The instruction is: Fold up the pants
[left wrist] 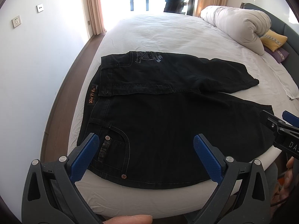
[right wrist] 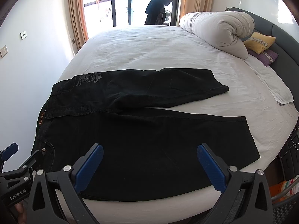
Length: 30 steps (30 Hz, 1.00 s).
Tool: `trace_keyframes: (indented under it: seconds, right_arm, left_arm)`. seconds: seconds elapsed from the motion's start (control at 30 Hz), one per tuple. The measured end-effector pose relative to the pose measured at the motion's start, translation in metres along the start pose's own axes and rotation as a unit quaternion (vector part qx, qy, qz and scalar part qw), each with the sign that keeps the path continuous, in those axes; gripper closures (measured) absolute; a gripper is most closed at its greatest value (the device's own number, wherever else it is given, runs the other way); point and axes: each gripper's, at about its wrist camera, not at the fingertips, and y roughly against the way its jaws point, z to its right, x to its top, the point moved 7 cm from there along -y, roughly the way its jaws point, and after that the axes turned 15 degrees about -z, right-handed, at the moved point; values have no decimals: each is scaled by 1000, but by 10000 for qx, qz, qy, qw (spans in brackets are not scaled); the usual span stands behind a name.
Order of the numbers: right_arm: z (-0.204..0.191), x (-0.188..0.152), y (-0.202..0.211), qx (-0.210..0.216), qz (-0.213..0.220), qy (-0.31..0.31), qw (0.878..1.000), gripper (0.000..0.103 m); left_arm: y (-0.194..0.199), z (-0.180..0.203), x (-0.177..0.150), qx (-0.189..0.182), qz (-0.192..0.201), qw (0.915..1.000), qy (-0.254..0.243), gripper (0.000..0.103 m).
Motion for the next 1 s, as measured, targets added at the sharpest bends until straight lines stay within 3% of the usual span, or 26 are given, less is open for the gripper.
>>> trace_keyframes:
  seconds: [1.0]
  right_arm:
    - [1,-12,-9,-6,-57,22,10000,0]
  left_arm:
    - [-4,-1,-1,3,-21,10000,-3,0]
